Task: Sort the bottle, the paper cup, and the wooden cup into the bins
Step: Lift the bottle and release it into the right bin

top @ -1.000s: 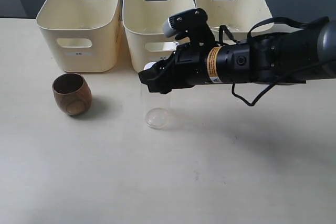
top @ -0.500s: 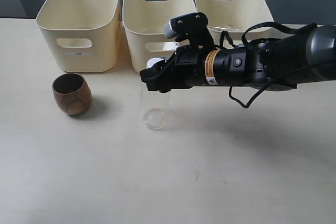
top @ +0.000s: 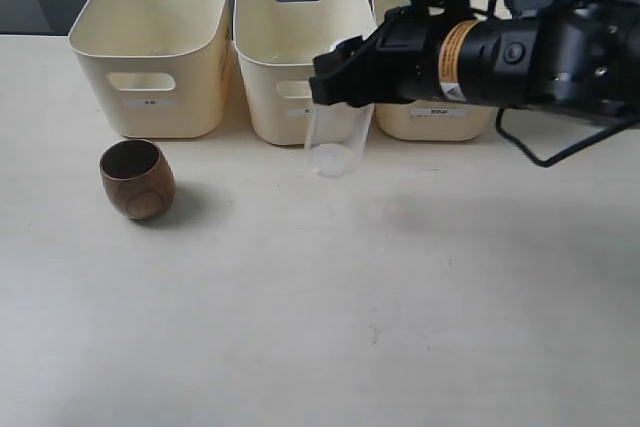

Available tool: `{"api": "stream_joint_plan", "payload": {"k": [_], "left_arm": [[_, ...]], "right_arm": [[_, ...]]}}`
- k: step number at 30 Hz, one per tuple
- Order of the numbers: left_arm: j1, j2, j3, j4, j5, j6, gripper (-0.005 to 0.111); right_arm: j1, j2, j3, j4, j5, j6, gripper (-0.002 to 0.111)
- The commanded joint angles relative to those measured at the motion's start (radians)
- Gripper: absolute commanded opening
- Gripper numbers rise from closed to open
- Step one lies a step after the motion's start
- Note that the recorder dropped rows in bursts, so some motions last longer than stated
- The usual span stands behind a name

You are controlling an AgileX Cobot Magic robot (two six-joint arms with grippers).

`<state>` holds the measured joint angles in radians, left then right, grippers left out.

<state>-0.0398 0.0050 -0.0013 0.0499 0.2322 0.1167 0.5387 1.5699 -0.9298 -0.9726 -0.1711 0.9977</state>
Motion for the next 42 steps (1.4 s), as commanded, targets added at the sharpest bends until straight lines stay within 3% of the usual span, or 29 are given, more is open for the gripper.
{"api": "stream_joint_plan", "payload": {"k": [1,17,31,37,42], "left_arm": [[-0.003,-0.005,0.001,-0.003,-0.001,-0.002,0.000],[-0.003,-0.005,0.001,-0.003,-0.001,-0.002,0.000],[-0.003,-0.005,0.001,-0.003,-0.001,-0.002,0.000],[-0.003,-0.005,0.001,-0.003,-0.001,-0.002,0.000],[-0.003,-0.005,0.001,-0.003,-0.001,-0.002,0.000]], "right_arm": [[-0.004,-0.110,-0.003,-0.016,0.155,-0.005,0.000],[-0.132,-0.200,-0.123,-0.050,0.239,-0.001,0.000],[-0.132,-0.049,-0.261,-0.076,0.341,-0.001,0.000],[-0.132,0.041,-0.344,-0.195,0.386,0.043,0.000],[-0.132,0.140,-0.415,-0.444,0.508,0.271,0.000]]}}
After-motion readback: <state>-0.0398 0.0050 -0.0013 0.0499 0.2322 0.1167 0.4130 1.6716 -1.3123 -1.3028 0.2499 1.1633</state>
